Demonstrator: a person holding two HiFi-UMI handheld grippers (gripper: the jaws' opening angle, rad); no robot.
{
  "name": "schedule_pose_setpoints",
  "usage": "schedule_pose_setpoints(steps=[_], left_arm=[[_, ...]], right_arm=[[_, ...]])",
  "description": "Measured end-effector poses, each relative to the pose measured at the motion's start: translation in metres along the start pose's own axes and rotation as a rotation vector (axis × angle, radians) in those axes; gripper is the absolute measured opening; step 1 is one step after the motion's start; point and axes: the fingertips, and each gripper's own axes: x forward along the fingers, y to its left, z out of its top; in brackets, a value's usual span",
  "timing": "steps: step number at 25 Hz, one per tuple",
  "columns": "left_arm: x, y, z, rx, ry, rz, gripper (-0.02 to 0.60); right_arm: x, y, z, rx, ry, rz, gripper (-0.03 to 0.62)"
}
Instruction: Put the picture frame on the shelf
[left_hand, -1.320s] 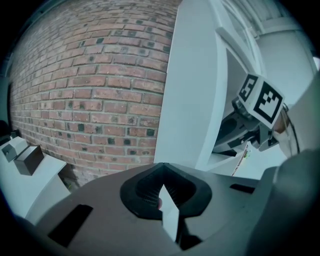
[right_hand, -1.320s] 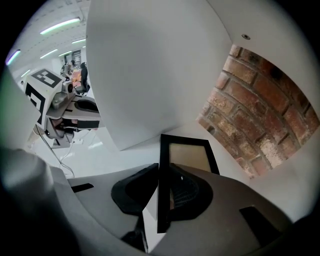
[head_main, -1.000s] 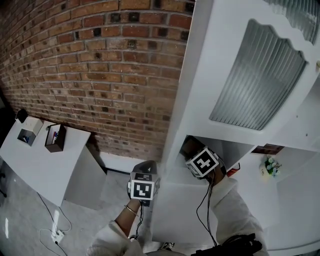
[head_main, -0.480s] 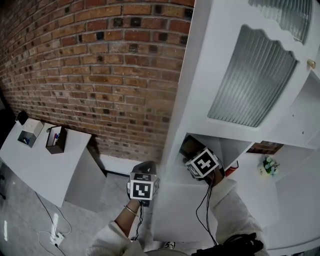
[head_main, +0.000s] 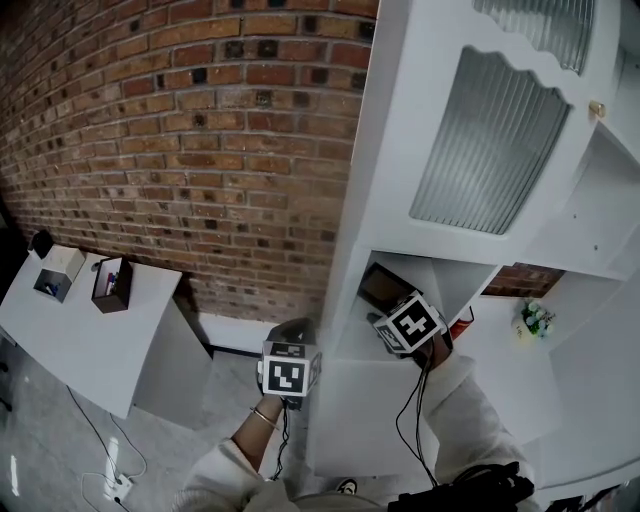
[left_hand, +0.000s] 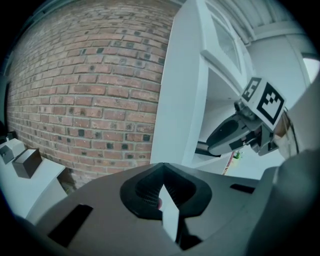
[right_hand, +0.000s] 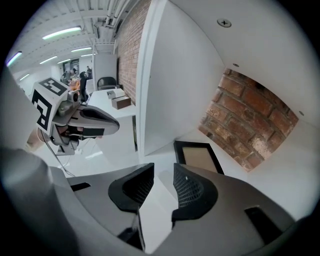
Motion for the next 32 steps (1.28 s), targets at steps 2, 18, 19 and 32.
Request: schedule_pose_setpoints(steps=[2,18,19,32], left_arm=[[-0.006,-0.004,-0.004,0.010,0.004,-0.015,0.008],[-0.055,-0.031,-0.051,0.070,0.023,-0.153,0.008],[-0.058,-0.034,-0.055,0.072,0.027,-0.162,0.008],[-0.077,-0.070,-0.100,0.044,0.075,-0.229,0.008]], right_arm=[[-0.002,0.007,-0.005,0.017,-0.009,-0.003,0.120],[-0.031,0.091,-0.076,0.215,-0.017,-0.147,0.058],[-0.032,0.099,-0.080,0.227,-0.014,-0.147,0.057],[-0.037,0.144,-0.146,0.492,-0.042,-0.264,0.035]])
